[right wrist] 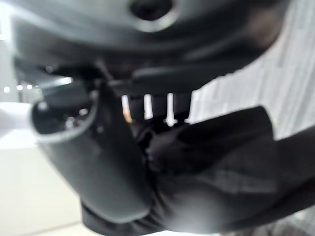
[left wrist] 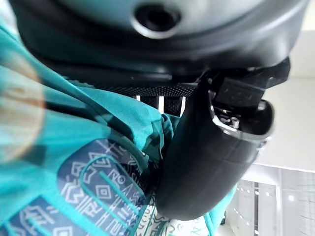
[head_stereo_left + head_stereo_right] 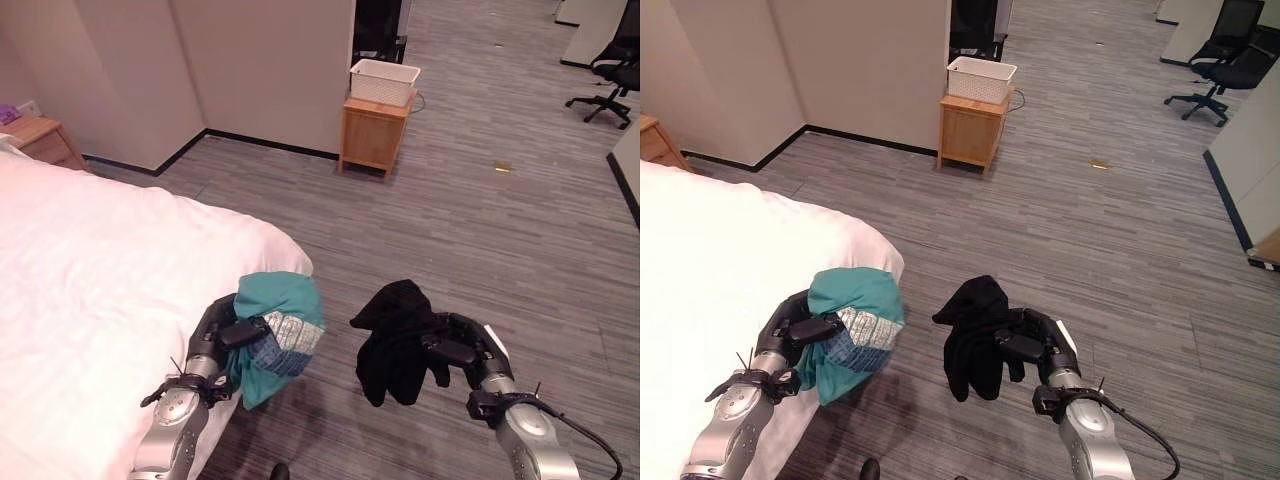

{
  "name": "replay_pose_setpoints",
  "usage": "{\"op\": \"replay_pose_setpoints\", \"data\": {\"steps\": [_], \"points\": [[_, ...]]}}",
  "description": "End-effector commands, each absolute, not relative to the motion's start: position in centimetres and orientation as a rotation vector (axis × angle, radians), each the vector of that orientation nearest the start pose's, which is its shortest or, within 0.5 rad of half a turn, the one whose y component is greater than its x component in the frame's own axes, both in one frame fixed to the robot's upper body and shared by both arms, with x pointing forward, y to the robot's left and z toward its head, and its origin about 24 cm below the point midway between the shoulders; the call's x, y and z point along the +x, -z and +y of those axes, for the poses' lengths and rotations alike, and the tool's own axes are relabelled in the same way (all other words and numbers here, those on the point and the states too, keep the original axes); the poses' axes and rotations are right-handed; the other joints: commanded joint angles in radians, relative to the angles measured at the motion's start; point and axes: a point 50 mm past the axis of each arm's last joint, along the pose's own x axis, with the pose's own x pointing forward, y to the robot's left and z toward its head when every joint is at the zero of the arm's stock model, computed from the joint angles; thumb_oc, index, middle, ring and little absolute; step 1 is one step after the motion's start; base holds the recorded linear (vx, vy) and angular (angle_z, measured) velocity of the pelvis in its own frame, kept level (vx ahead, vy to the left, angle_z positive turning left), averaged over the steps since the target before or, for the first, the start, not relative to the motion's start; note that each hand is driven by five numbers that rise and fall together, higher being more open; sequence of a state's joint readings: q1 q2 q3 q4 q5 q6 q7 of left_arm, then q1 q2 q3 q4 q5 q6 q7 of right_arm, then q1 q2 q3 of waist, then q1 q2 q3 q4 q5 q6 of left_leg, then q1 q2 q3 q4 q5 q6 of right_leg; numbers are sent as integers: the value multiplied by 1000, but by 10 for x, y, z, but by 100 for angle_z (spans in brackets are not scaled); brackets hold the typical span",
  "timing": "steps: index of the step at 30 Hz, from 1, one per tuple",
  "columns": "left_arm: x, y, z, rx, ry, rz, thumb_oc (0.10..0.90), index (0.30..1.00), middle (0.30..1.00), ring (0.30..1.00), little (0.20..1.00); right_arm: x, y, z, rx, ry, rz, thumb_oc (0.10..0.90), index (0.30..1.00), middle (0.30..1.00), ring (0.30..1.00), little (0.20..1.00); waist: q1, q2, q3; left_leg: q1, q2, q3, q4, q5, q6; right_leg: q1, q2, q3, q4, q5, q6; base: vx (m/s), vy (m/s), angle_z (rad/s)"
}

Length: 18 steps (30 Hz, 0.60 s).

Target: Pick up bed clothes into laundry basket.

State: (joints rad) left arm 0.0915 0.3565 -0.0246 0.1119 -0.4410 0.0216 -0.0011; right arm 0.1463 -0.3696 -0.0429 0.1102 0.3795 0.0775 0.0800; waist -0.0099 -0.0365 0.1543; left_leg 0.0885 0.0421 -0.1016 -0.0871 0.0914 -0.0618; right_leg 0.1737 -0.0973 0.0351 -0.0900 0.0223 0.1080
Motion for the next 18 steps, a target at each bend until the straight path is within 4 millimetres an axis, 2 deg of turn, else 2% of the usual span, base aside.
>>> {"op": "replay_pose_setpoints", "data": {"steps": [1,2,3,4,5,7,12,18], "points": [[268,-63,222,-40,17,-32,400,300,300,300,300,239,-69,-249,-46,32,-45,400,300,300,300,300,-19,0,-74,4,10,200,69,-114,35,-41,6,-153,53,-66,-12,32,-10,1],[268,-63,222,-40,17,-32,400,300,300,300,300,239,-69,-249,-46,32,-45,400,300,300,300,300,-18,0,-74,5,10,200,69,-114,35,-41,6,-152,54,-67,-12,16,17,-5],[277,-78,218,3,47,-85,400,300,300,300,300,239,-80,-259,-87,78,-90,400,300,300,300,300,-44,7,-71,10,14,221,64,-119,37,-61,2,-137,68,-62,-6,6,18,-18],[277,-78,218,3,48,-87,400,300,300,300,300,239,-81,-260,-87,79,-91,400,300,300,300,300,-40,8,-70,10,15,225,64,-119,37,-64,2,-134,70,-63,-5,7,52,-51],[285,-94,212,30,76,-146,400,300,300,300,300,237,-84,-267,-111,109,-99,400,300,300,300,300,-63,15,-68,23,18,269,48,-121,39,-87,1,-103,72,-46,2,19,44,-77],[289,-103,207,17,83,-189,400,300,300,300,300,229,-80,-277,-150,143,-68,400,300,300,300,300,-85,16,-75,42,17,299,30,-123,41,-92,5,-77,54,-32,7,49,30,-102],[291,-102,196,-44,94,-201,400,300,300,300,300,210,-69,-298,-194,222,3,400,300,300,300,300,-111,14,-86,67,18,333,5,-127,44,-93,12,-48,30,-19,14,41,3,-49],[286,-86,194,-105,87,-135,400,300,300,300,300,210,-57,-293,-193,218,51,400,300,300,300,300,-104,10,-85,74,13,323,9,-137,49,-86,7,-51,44,-28,15,19,6,-15]]}}
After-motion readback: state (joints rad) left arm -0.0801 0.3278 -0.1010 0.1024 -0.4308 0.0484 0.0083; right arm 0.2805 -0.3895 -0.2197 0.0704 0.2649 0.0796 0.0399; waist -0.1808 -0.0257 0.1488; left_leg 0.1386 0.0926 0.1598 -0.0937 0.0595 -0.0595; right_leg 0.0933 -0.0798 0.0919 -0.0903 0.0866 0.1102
